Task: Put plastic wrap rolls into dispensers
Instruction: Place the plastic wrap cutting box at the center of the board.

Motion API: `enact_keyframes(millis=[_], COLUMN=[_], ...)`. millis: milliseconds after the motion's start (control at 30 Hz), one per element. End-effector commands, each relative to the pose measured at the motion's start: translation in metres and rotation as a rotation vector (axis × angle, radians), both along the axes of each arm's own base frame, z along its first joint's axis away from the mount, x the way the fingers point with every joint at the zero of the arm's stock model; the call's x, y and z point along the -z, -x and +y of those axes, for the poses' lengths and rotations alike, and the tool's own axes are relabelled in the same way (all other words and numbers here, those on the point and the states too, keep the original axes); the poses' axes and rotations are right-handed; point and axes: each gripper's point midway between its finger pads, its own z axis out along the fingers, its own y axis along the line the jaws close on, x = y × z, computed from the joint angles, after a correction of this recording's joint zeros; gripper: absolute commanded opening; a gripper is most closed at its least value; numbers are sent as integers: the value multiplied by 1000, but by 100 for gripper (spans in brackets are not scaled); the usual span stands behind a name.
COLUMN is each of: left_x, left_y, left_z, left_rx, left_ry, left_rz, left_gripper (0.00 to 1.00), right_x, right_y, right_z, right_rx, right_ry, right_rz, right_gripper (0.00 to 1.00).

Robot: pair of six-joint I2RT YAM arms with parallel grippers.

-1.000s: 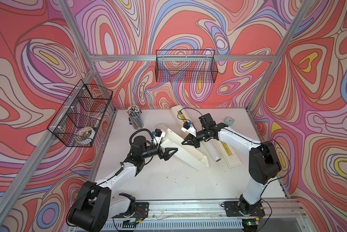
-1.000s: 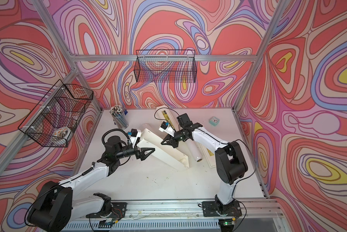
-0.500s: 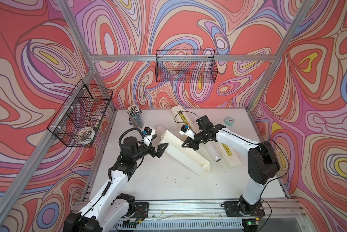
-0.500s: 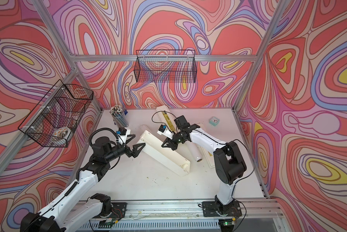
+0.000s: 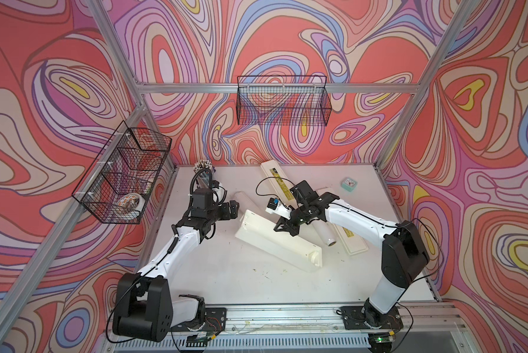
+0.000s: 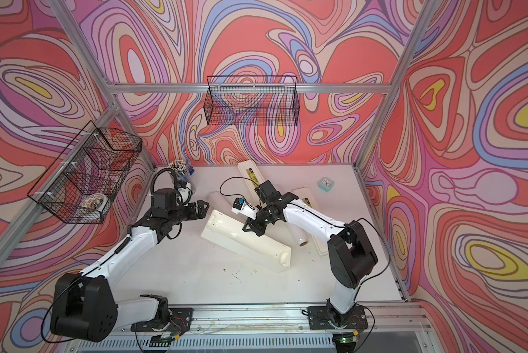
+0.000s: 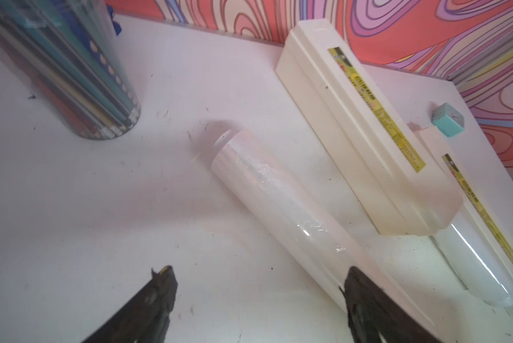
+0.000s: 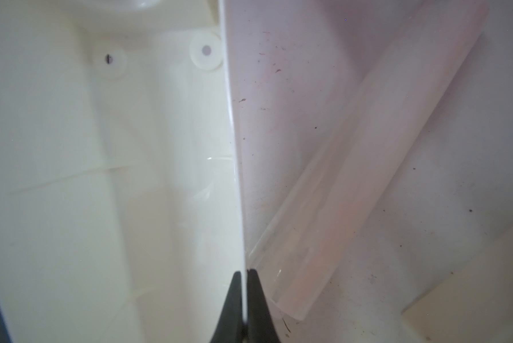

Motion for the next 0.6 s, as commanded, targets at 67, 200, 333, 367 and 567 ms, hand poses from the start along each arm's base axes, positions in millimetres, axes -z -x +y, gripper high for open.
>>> enact_keyframes(millis=[67,200,333,367,567], left_x=[18,29,45,46,46], left_y=[-3,-11,-18,-20,-31], left_z=[9,11,6,6,6], left_rx=[-84,-106,-102,-108,-121], left_ry=[10,38,66,72,82], left_rz=[102,158,229,228,236], left_gripper=[87,87,86,86,86], right_x=[5,13,22,29,76], right_y=[18,31,45,49,53], right_z=[4,14,29,32,37], right_rx=[-25,-76,-125,-135,-131], right_ry=[32,51,54,67,212], right_rz=[-16,-18,-6,5,50], right_gripper=[0,0,0,0,0])
